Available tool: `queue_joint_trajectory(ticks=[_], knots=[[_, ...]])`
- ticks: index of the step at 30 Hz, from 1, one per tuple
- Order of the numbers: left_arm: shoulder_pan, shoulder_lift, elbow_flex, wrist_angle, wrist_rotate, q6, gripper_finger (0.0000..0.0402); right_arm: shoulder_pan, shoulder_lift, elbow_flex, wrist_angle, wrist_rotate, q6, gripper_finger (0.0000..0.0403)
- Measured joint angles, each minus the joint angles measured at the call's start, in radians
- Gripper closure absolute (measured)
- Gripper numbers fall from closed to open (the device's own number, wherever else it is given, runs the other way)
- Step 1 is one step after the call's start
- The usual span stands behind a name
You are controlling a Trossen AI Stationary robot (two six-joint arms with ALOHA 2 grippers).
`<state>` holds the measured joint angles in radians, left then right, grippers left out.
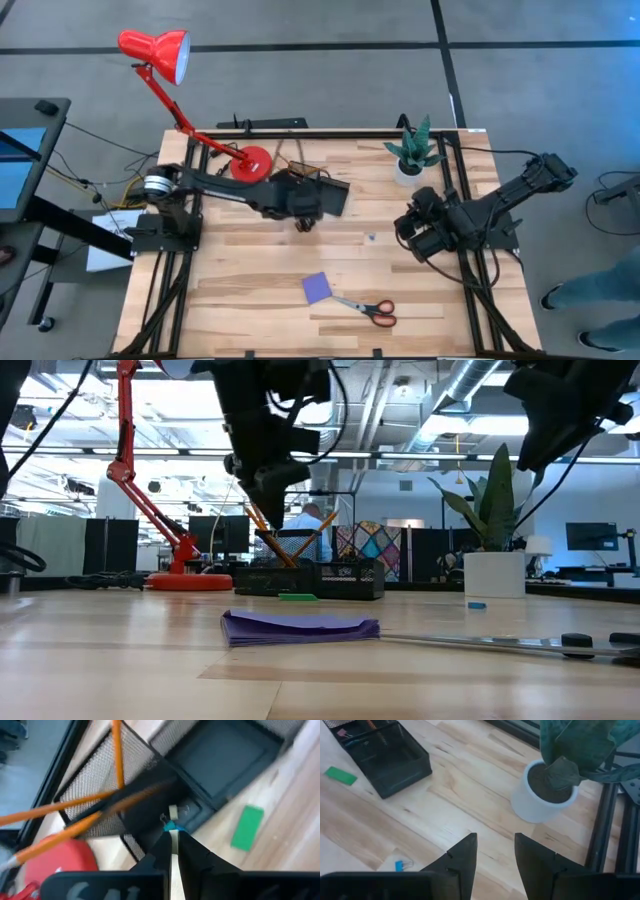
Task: Pick and place office supplies into organizer
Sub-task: Put the yellow binder clip into the black desk organizer, then put the blue binder clip into the black desk organizer
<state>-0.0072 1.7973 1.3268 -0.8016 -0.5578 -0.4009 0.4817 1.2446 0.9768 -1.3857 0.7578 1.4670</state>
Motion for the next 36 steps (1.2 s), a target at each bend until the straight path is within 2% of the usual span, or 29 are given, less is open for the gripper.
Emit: queue_joint_trajectory(ticks=[7,16,19,22,36], knots=[[0.081,-0.141,-0.185,0.232,0.115,0.057,0.0400,-0.008,0.000,0.000,0.010,0.000,0.002,0.0276],[0.143,-0.156,-0.369,0.462,0.151,0.068,0.0400,-0.039,0.000,0.000,0.043,0.001,-0.025,0.0276],[0.158,-0.156,-0.388,0.471,0.167,0.071,0.0400,-0.047,0.000,0.000,0.056,0.001,-0.032,0.0276],[0.163,-0.156,-0.390,0.490,0.127,0.071,0.0395,-0.053,0.000,0.000,0.058,0.001,-0.035,0.0276],[0.194,-0.148,-0.390,0.491,0.184,0.085,0.0336,-0.048,0.000,0.000,0.104,-0.002,-0.035,0.0276]])
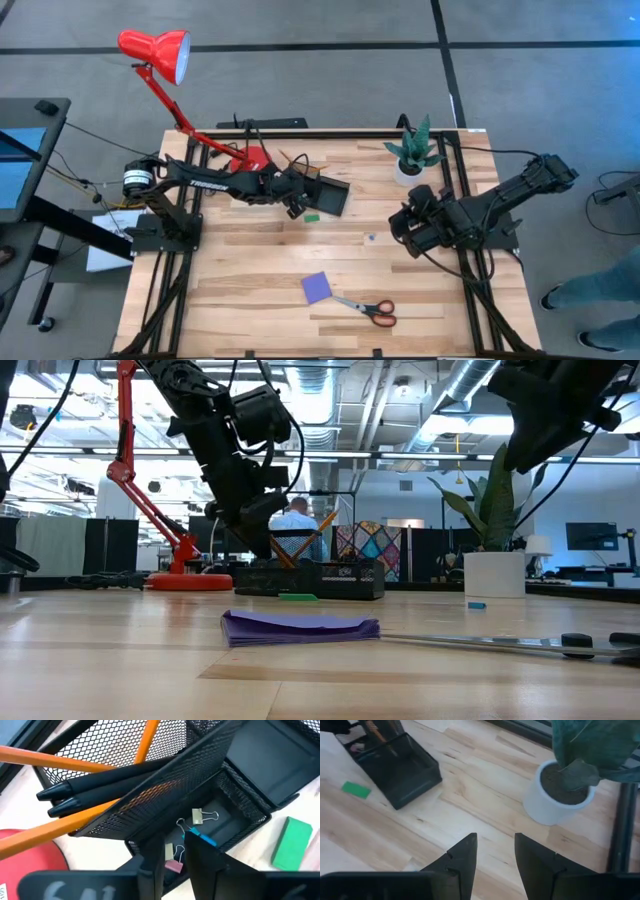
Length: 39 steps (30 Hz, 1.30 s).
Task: Pick and place office supplies into organizer
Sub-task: Put the blue binder clip into the black desk organizer
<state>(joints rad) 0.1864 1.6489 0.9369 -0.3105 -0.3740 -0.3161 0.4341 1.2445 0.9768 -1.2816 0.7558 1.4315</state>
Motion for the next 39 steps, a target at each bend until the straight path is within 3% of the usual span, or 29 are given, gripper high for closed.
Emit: queue_joint_trajectory(ticks=[5,8,12,15,21,26,32,39], knots=[[-0.003,0.000,0.000,0.018,0.005,-0.006,0.0330,0.013,0.028,0.000,0.053,-0.037,-0.015,0.0276],[-0.007,-0.003,0.000,0.015,0.035,-0.005,0.0329,0.025,0.085,0.000,0.123,-0.089,-0.103,0.0276],[-0.008,-0.026,0.001,0.007,0.067,-0.019,0.0329,0.009,0.180,0.000,0.243,-0.225,-0.305,0.0276],[-0.008,-0.064,0.001,0.009,0.086,-0.020,0.0329,-0.019,0.256,0.000,0.321,-0.303,-0.350,0.0276],[-0.009,-0.145,0.001,-0.017,0.089,-0.020,0.0329,-0.039,0.324,0.000,0.321,-0.302,-0.361,0.0268],[-0.034,-0.192,0.001,-0.039,0.097,-0.028,0.0329,-0.051,0.333,0.000,0.419,-0.347,-0.421,0.0256],[-0.092,-0.232,0.001,0.002,0.221,-0.012,0.0329,-0.065,0.335,0.000,0.443,-0.347,-0.410,0.0253],[-0.191,-0.191,0.002,0.196,0.323,0.047,0.0329,-0.069,0.317,0.000,0.385,-0.339,-0.408,0.0272]])
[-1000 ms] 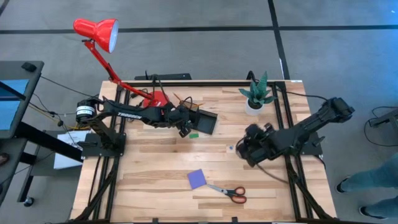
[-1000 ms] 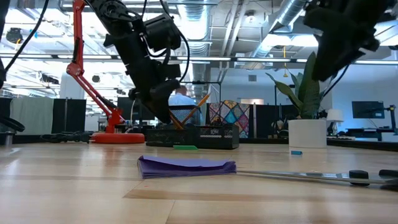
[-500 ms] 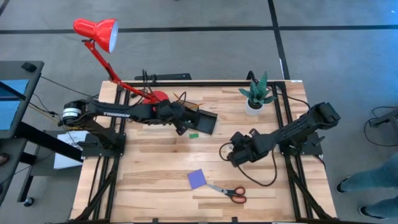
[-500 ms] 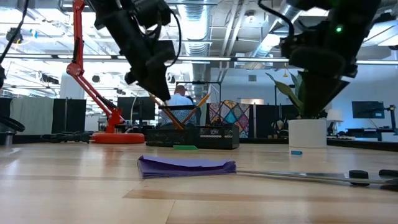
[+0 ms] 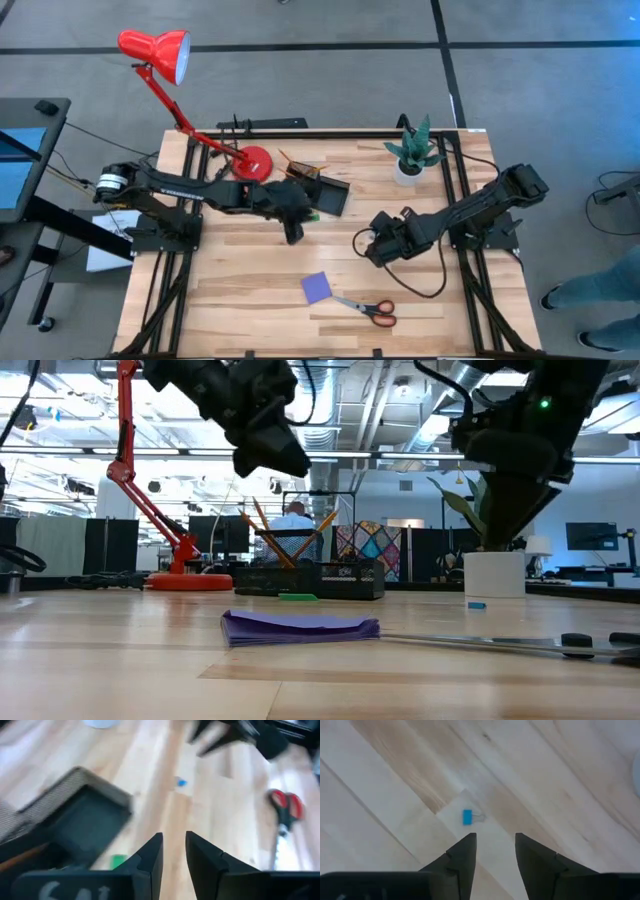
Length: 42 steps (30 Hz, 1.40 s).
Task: Pick and place office supplies into organizer
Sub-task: Put the blue binder clip into the black desk organizer
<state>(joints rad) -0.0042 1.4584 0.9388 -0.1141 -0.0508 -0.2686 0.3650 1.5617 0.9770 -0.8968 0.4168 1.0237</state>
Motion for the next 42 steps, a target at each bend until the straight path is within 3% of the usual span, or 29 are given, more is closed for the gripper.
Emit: queue_joint_trajectory(ticks=[5,10,14,23,30,35,42], knots=[[-0.039,0.130,-0.001,0.168,0.091,-0.004,0.0314,-0.002,-0.098,0.061,-0.104,0.007,0.014,0.0277],[-0.052,0.303,0.009,0.413,0.091,-0.037,0.0273,0.022,-0.226,0.093,-0.184,0.088,0.015,0.0274],[-0.062,0.448,0.102,0.558,0.060,-0.036,0.0239,0.040,-0.298,0.093,-0.195,0.164,0.014,0.0274],[-0.062,0.729,0.422,0.404,-0.061,-0.030,0.0219,0.048,-0.331,0.092,-0.224,0.193,0.012,0.0277],[-0.064,0.870,0.616,0.275,-0.061,-0.030,0.0218,0.045,-0.330,0.092,-0.237,0.217,0.014,0.0278],[-0.064,0.903,0.694,0.152,-0.095,-0.031,0.0218,0.045,-0.330,0.092,-0.241,0.217,0.014,0.0275],[-0.065,0.901,0.702,0.126,-0.146,-0.040,0.0218,0.045,-0.330,0.091,-0.254,0.217,0.013,0.0276]])
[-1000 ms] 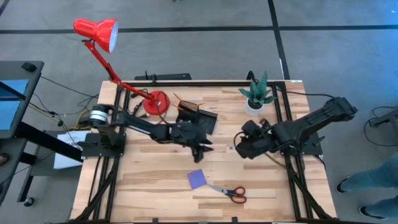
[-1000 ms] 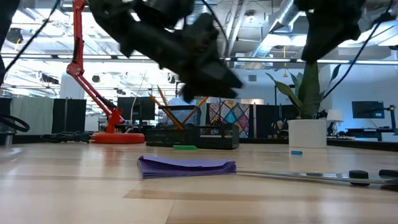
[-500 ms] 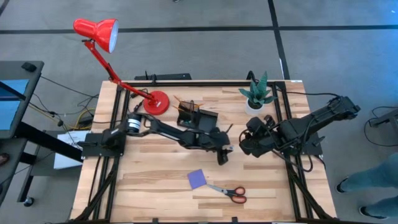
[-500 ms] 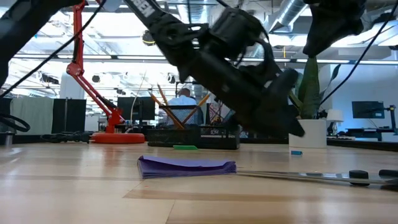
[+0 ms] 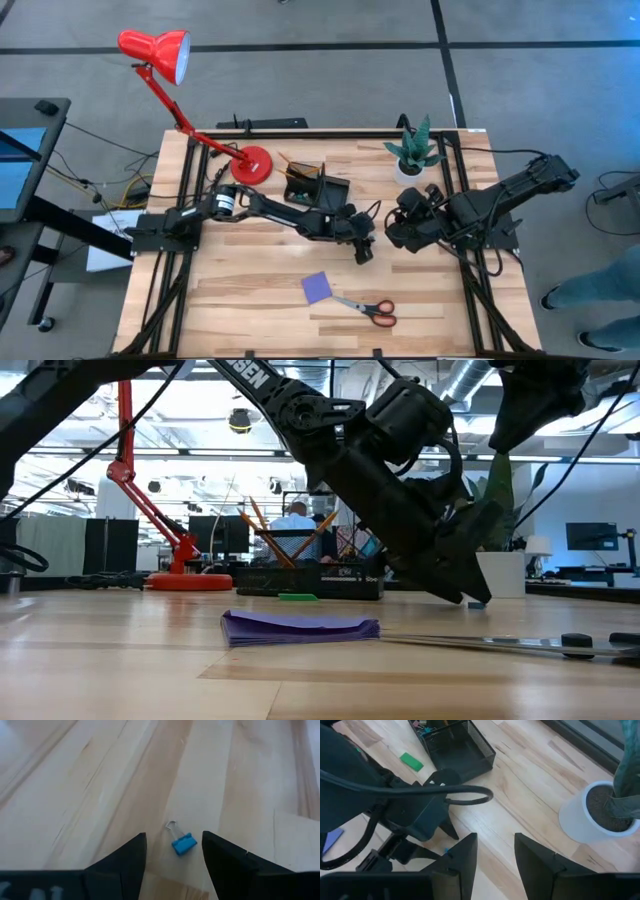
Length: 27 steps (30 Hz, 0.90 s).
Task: Pick and place office supplies into organizer
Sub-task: Put the blue binder clip into the black desk organizer
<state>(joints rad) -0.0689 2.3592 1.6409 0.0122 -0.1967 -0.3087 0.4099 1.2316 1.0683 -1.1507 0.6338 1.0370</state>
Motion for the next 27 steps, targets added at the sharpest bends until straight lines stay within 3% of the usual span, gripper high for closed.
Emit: queue_joint_trajectory(ticks=[23,27], knots=[[-0.001,0.027,0.001,0.005,-0.044,-0.048,0.0220,0.000,0.000,0.000,0.002,-0.004,0.000,0.0276],[-0.001,0.025,0.001,-0.027,-0.045,-0.045,0.0243,0.000,0.000,0.000,0.000,-0.004,0.000,0.0275]])
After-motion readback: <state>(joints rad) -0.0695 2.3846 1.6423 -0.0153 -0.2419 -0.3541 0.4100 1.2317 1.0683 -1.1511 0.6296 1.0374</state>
